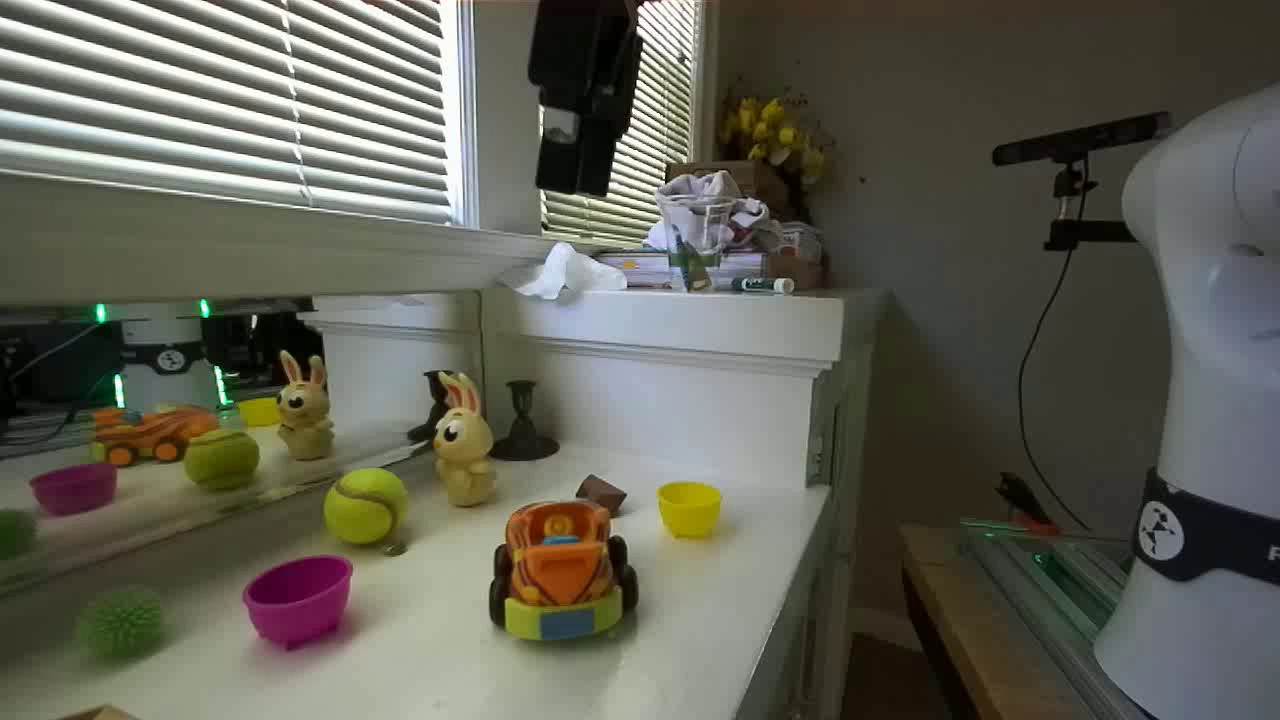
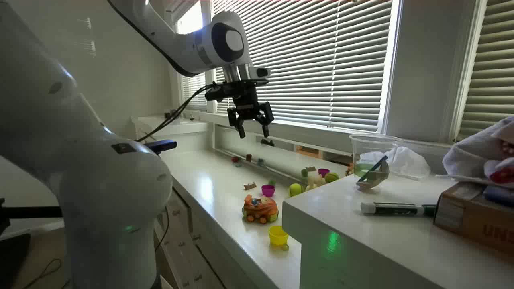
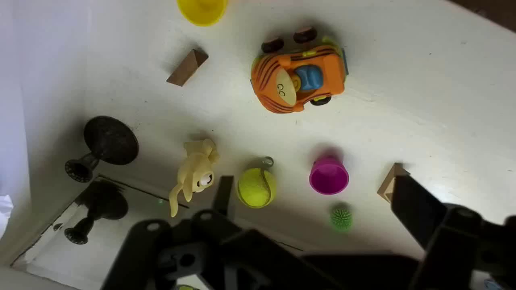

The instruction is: Put the glass item into the purple bowl

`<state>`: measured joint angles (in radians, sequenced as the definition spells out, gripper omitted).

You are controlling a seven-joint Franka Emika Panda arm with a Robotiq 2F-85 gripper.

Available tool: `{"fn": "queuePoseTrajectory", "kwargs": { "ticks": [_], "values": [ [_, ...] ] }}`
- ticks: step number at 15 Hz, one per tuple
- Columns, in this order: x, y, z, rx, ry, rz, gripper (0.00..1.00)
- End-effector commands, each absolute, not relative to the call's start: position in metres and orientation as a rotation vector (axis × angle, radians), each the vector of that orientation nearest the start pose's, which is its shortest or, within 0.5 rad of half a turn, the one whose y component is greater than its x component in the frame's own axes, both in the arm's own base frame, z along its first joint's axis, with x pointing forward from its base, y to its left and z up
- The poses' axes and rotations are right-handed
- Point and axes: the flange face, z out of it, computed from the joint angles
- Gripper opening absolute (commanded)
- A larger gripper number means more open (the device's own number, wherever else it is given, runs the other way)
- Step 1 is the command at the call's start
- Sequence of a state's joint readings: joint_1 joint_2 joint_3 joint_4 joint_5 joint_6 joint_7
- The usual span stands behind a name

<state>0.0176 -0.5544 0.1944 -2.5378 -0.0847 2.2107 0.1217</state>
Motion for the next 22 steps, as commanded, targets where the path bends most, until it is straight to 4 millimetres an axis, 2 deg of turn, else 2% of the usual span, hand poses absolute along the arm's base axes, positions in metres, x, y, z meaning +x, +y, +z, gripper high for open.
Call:
{"fn": "queuePoseTrajectory", "kwargs": {
  "ticks": [1,7,9,14,18,22],
  "values": [
    [0.391,0.085,0.479,-3.252,-0.189,-0.392,1.00],
    [0.391,0.085,0.479,-3.252,-0.189,-0.392,1.00],
    [0.402,0.078,0.469,-3.260,-0.144,-0.391,1.00],
    [0.441,0.057,0.429,-3.209,0.029,-0.325,1.00],
    [0.469,0.049,0.393,-3.148,0.145,-0.365,1.00],
    [0.490,0.047,0.359,-3.098,0.234,-0.490,1.00]
  ]
}}
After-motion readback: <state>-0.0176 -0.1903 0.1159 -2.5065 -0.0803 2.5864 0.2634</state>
